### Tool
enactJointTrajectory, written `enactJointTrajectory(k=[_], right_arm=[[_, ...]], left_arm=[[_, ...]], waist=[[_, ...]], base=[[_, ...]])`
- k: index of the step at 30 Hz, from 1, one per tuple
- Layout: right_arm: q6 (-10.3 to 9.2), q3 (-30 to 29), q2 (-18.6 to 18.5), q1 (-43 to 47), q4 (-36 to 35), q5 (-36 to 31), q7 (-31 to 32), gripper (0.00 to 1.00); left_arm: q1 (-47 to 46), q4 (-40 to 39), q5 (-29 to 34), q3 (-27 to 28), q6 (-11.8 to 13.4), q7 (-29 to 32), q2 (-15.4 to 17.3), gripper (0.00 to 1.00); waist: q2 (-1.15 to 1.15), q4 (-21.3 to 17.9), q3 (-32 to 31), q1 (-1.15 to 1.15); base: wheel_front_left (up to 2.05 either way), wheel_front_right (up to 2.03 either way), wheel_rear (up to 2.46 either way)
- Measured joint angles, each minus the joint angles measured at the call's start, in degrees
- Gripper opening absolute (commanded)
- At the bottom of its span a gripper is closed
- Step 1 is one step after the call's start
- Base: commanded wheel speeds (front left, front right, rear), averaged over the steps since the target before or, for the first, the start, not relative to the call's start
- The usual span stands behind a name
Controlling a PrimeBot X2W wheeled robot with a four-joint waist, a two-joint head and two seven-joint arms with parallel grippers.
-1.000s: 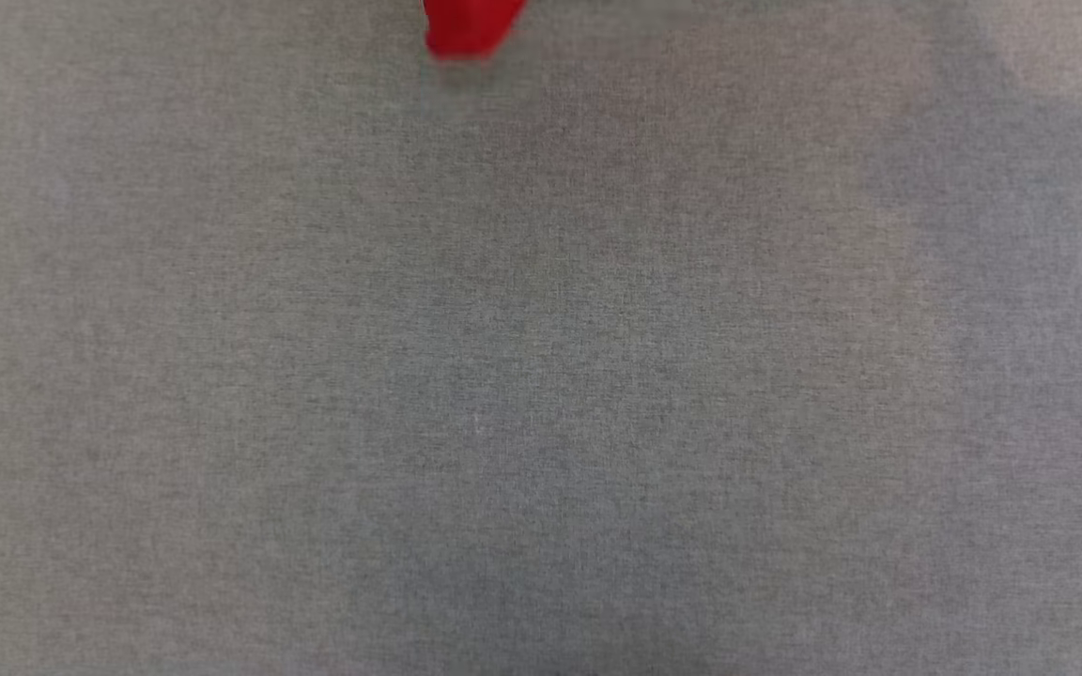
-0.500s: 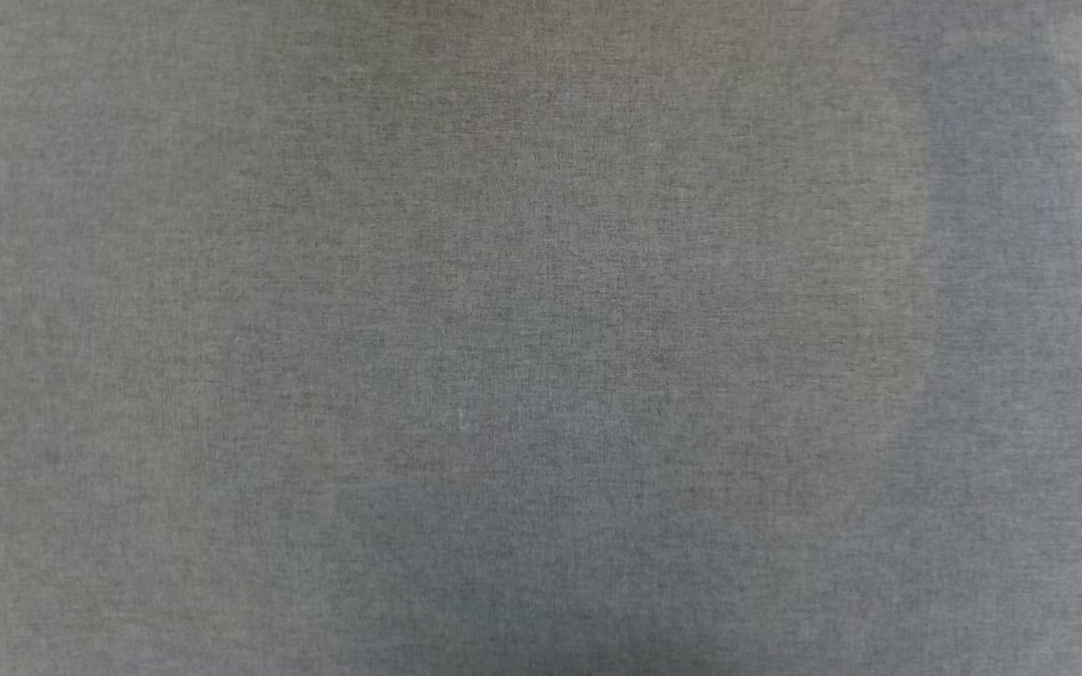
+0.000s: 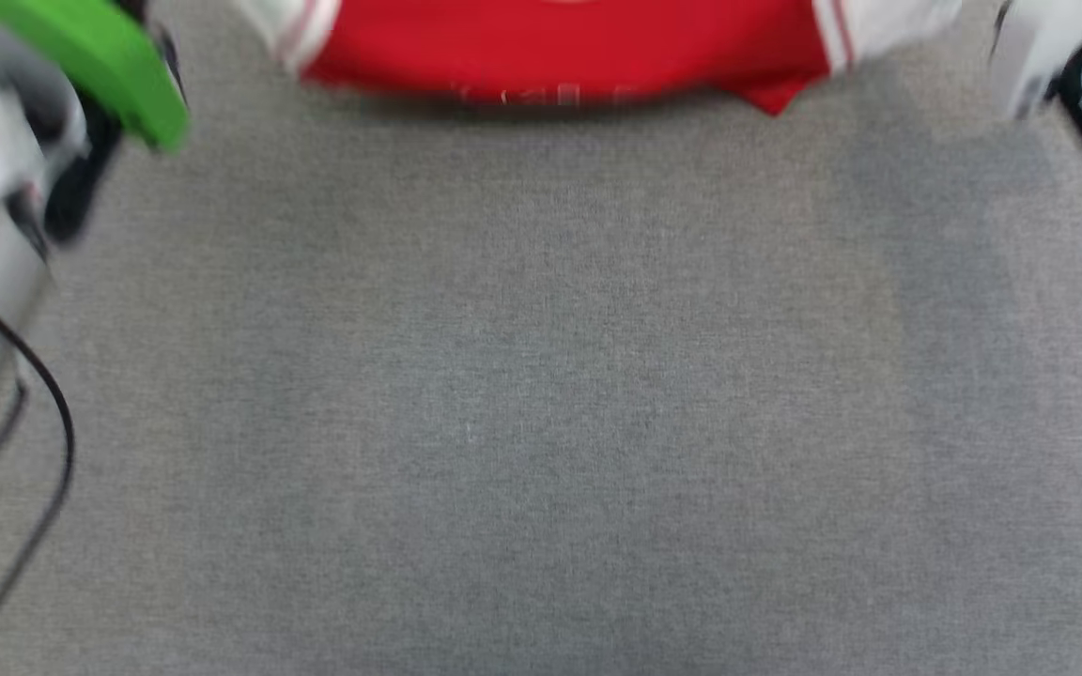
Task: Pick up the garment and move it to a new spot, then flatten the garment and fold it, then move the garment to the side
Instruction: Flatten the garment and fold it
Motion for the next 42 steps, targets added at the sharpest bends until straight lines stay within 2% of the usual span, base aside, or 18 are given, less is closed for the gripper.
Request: enactJointTrajectory(k=[5,9,14,19,25,30,36,40,41,42], right_arm=[[0.00,3.65,-3.43,12.97,-5.76,6.04,-0.52,0.00],[0.00,4.49,-7.23,23.38,-11.01,9.99,-0.26,0.00],[0.00,2.53,-11.81,36.01,-16.60,13.19,0.86,0.00],[0.00,-1.52,-14.51,48.02,-21.20,13.81,2.55,0.00],[0.01,-8.95,-14.62,63.60,-26.47,13.89,4.37,0.00],[0.05,-15.64,-12.65,75.36,-32.78,13.22,8.57,0.00],[0.07,-22.35,-10.38,85.90,-40.43,11.77,16.24,0.00],[0.07,-26.10,-9.02,89.34,-45.12,10.63,20.76,0.00],[0.07,-26.84,-8.61,89.51,-45.77,10.32,21.57,0.07],[0.07,-27.84,-7.95,89.52,-46.62,9.99,22.53,0.44]], left_arm=[[14.88,-6.62,-1.89,0.48,3.14,-0.44,1.69,0.00],[26.98,-13.71,-1.77,1.69,6.84,-0.47,3.31,0.00],[40.05,-20.75,-2.50,2.89,10.35,-0.48,5.08,0.00],[50.76,-24.36,-3.32,4.10,12.23,-0.47,6.78,0.00],[58.68,-25.59,-3.35,3.81,14.97,-0.48,7.47,0.00],[62.74,-25.36,-2.36,4.87,16.71,-0.48,7.24,0.00],[66.02,-25.70,-1.85,5.38,17.82,-0.48,7.22,0.00],[67.06,-26.61,-1.53,6.12,18.70,-0.48,7.23,0.00],[67.06,-26.92,-1.32,6.24,19.01,-0.48,7.20,0.00],[67.05,-27.35,-0.94,6.28,19.06,-0.48,7.19,0.00]], waist=[[0.00,0.29,-4.23,0.00],[0.00,0.45,-7.80,0.00],[0.00,0.62,-11.88,-0.01],[0.00,0.49,-15.26,-0.01],[0.00,0.41,-18.10,-0.01],[0.00,0.58,-19.67,-0.01],[0.00,0.65,-20.25,-0.01],[0.00,0.71,-20.05,-0.01],[0.00,0.76,-19.95,-0.01],[0.00,0.84,-19.80,-0.01]], base=[[0.00,0.00,0.00],[0.00,0.00,0.00],[0.00,0.00,0.00],[0.00,0.00,0.00],[0.00,0.00,0.00],[0.00,0.00,0.00],[0.00,0.00,0.00],[0.00,0.00,0.00],[0.00,0.00,0.00],[0.00,0.00,0.00]])
